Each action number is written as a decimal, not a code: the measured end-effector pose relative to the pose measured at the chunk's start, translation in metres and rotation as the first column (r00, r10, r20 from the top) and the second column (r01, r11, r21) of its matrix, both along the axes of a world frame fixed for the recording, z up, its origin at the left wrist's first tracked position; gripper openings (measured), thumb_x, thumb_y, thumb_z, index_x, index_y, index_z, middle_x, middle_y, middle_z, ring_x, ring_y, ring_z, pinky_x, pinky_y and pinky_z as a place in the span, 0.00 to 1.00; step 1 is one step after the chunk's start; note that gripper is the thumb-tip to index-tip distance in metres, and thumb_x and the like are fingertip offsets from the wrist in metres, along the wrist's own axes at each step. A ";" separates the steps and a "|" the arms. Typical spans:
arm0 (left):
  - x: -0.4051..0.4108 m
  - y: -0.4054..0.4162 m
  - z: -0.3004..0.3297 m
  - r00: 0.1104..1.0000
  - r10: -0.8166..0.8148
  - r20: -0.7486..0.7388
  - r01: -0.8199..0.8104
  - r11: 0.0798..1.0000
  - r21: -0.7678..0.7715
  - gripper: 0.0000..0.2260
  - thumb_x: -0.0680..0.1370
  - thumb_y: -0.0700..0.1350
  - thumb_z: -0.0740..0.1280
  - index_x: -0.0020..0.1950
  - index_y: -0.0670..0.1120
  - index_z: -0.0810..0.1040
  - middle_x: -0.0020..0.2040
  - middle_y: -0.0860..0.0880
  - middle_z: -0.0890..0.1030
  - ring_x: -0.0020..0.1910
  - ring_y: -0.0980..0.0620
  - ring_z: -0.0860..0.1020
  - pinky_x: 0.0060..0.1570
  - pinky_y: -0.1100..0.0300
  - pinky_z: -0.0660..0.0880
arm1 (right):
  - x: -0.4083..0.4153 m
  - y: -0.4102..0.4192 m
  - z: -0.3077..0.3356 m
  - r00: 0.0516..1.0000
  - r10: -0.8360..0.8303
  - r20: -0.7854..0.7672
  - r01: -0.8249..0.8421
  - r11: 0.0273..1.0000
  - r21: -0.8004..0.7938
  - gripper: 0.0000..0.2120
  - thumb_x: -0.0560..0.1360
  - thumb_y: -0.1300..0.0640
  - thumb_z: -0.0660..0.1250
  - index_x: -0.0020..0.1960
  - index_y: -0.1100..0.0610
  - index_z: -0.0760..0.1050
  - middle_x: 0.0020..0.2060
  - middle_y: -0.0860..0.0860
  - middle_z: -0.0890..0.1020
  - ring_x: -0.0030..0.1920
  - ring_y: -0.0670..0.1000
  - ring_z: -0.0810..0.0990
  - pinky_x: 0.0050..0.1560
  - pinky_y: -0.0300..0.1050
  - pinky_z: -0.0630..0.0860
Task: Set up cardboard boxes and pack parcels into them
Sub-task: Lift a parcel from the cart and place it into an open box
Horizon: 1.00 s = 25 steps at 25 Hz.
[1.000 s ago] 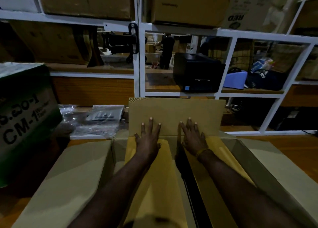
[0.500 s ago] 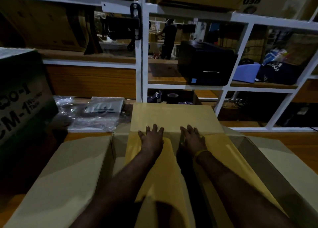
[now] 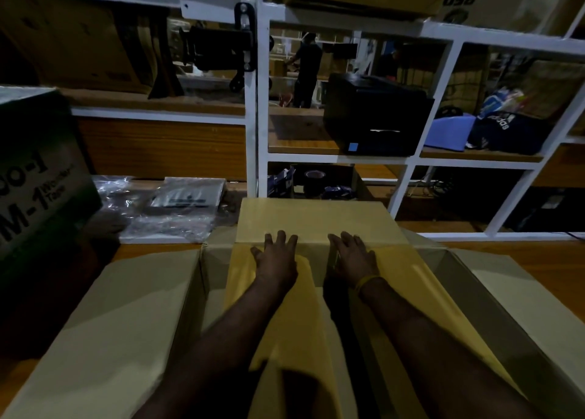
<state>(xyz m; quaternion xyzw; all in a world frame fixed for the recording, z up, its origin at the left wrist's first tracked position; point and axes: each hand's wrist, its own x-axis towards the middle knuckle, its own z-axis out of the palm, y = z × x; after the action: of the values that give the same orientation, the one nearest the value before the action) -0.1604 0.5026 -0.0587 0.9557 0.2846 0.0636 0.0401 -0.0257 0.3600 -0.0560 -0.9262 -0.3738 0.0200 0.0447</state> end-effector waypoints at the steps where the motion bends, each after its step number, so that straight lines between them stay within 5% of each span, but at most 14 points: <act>1: -0.001 0.000 0.000 1.000 -0.002 -0.004 0.002 1.000 0.000 0.27 0.80 0.49 0.64 0.77 0.53 0.57 0.74 0.46 0.63 0.74 0.38 0.60 0.65 0.30 0.64 | 0.000 -0.001 0.000 1.000 0.006 0.005 -0.006 1.000 -0.016 0.35 0.78 0.56 0.64 0.80 0.46 0.51 0.77 0.53 0.57 0.77 0.60 0.54 0.67 0.70 0.65; 6: -0.004 -0.001 -0.003 1.000 -0.005 0.007 0.005 1.000 -0.006 0.27 0.80 0.50 0.64 0.77 0.52 0.57 0.74 0.46 0.64 0.73 0.38 0.61 0.67 0.30 0.62 | -0.003 -0.002 -0.002 1.000 0.004 0.010 -0.003 0.999 -0.044 0.36 0.77 0.57 0.65 0.79 0.46 0.51 0.76 0.53 0.58 0.76 0.60 0.54 0.65 0.71 0.67; 12: -0.004 -0.004 -0.008 1.000 -0.006 -0.001 0.006 1.000 -0.008 0.31 0.81 0.49 0.63 0.79 0.53 0.52 0.78 0.46 0.57 0.77 0.37 0.54 0.69 0.27 0.58 | -0.016 -0.011 -0.002 0.997 0.007 -0.077 -0.011 0.998 -0.061 0.45 0.77 0.51 0.69 0.80 0.45 0.40 0.80 0.51 0.43 0.79 0.61 0.42 0.68 0.78 0.56; 18: -0.010 -0.025 -0.010 0.999 -0.044 -0.008 0.044 0.999 -0.011 0.30 0.82 0.50 0.61 0.80 0.54 0.50 0.81 0.44 0.49 0.79 0.36 0.49 0.69 0.27 0.57 | -0.050 -0.035 -0.018 0.997 -0.075 -0.017 0.074 0.997 -0.036 0.36 0.82 0.51 0.59 0.80 0.45 0.38 0.79 0.56 0.36 0.79 0.64 0.40 0.69 0.77 0.52; 25: -0.024 -0.083 -0.008 0.958 -0.258 0.122 0.263 0.964 -0.030 0.30 0.80 0.49 0.66 0.79 0.53 0.57 0.79 0.43 0.56 0.78 0.39 0.56 0.70 0.38 0.65 | -0.101 -0.083 -0.015 0.988 -0.150 0.045 0.151 0.988 -0.016 0.32 0.84 0.51 0.54 0.81 0.49 0.40 0.78 0.60 0.33 0.78 0.67 0.39 0.67 0.79 0.53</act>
<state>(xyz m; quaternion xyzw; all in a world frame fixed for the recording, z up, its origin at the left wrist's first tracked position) -0.1847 0.4195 -0.0665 0.9783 0.1547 0.1070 0.0864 -0.1269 0.2768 -0.0711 -0.9524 -0.3034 -0.0002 0.0291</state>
